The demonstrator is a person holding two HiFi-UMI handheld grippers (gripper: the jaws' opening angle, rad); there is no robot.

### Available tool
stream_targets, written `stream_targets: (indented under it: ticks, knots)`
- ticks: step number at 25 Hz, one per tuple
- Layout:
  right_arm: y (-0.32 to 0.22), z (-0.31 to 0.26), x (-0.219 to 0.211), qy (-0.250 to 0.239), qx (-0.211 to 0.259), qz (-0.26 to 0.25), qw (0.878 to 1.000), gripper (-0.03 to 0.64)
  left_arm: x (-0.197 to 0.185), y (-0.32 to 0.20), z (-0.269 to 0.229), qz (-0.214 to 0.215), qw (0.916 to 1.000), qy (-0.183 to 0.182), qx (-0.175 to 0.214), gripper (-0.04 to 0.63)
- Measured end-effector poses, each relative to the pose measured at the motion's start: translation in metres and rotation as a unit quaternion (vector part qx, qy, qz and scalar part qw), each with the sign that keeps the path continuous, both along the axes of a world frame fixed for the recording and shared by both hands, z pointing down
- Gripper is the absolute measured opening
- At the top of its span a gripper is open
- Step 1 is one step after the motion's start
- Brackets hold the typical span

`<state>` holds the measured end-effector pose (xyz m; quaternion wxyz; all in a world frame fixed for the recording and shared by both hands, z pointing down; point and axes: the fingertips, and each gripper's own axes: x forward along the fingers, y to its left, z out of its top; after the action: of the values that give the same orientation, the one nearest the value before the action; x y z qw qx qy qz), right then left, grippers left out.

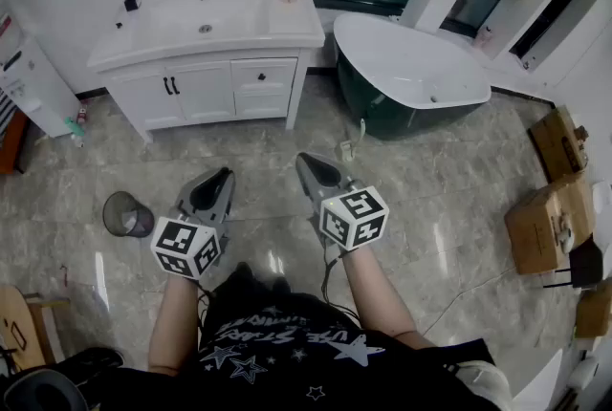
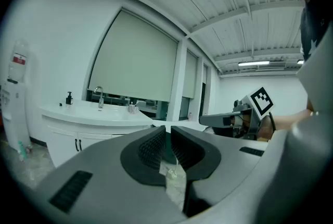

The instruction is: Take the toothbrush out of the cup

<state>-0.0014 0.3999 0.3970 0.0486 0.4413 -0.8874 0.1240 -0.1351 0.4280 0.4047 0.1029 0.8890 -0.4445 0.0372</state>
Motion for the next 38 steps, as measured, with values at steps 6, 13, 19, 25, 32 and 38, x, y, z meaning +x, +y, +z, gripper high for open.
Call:
stream_targets:
  ticks: [6,13,19,25,32,38]
  knots:
    - [0.009,0.004,0.0,-0.001,-0.003,-0.01,1.0,0.0,-0.002,0.004,-0.003,-0.021,0.9997,-0.003,-0.008,0.037]
    - [0.016,0.013,0.002,-0.005,-0.018,-0.015,1.0,0.0,0.008,0.016,0.005,-0.015,0.9995,-0.009,-0.027,0.037]
    - [0.024,0.022,0.003,-0.013,-0.02,-0.023,0.999,0.0,0.016,0.027,0.014,-0.022,0.9992,-0.014,-0.03,0.037]
    - [0.027,0.019,0.023,-0.044,-0.011,-0.009,0.999,0.0,0.025,0.03,0.012,-0.029,0.999,-0.019,-0.03,0.037]
    - [0.022,0.029,0.032,-0.044,-0.017,-0.003,0.999,0.0,0.032,0.026,0.02,-0.023,0.999,-0.02,-0.032,0.037]
    - [0.0,0.031,0.027,-0.025,-0.016,-0.009,1.0,0.0,0.024,-0.003,0.025,-0.02,0.9992,-0.008,-0.034,0.037]
